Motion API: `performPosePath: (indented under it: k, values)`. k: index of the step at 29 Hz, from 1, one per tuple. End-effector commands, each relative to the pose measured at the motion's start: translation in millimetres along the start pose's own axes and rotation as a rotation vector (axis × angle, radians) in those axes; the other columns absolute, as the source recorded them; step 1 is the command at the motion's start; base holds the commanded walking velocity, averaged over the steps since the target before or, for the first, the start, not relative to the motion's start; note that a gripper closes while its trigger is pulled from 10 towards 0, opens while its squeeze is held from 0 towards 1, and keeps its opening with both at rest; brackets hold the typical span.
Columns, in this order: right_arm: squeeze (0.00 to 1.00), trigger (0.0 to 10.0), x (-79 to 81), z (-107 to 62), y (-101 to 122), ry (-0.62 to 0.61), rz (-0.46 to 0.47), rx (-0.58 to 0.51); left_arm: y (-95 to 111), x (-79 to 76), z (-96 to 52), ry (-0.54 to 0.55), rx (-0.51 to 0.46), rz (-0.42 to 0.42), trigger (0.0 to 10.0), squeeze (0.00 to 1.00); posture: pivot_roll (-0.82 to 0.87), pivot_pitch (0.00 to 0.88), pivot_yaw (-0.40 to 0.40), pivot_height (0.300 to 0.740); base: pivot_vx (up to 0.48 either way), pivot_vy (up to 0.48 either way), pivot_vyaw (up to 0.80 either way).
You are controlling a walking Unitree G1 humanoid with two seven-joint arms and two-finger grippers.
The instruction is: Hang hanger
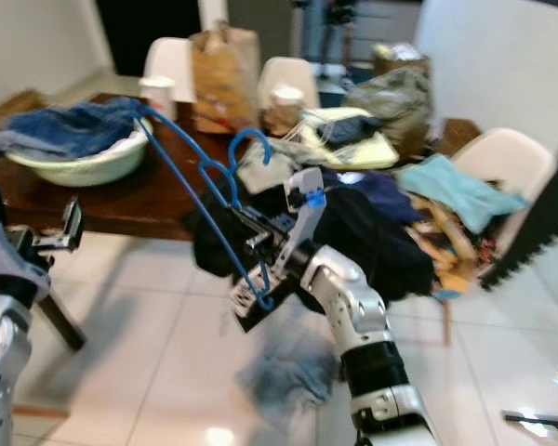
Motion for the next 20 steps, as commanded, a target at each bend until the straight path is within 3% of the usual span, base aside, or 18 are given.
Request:
performPosePath:
  k: [1, 9, 20]
  values:
    - [0.0, 10.0, -0.5, -0.4, 5.8, 0.005, 0.0, -0.013, -3.2, -2.4, -2.0, 0.0, 0.003, -0.003, 10.0, 0.0, 0.08, 0.0, -0.044, 0.74, 0.27, 0.24, 0.76]
    - [0.0, 10.0, 1.9, 0.2, 7.1, 0.011, -0.004, -0.019, -7.8, -6.4, -4.2, -0.004, 0.01, -0.01, 10.0, 0.0, 0.08, 0.0, -0.045, 0.74, 0.296, 0.24, 0.76]
    - [0.0, 10.0, -2.8, 1.4, 8.1, -0.034, -0.009, -0.014, -7.4, -8.7, -3.4, -0.011, -0.003, -0.01, 10.0, 0.0, 0.08, 0.0, -0.044, 0.74, 0.359, 0.221, 0.0]
Point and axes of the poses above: a point about 5 cm out from each wrist's last joint towards the gripper, its own z axis pointing out of the wrist towards the gripper, its own y axis along the axis of the wrist's last joint, x = y × z, the point moved 5 cm from there along z, pointing out of the wrist towards the gripper, and after that the axes turned 12 degrees about -z, right-handed, at the moved point
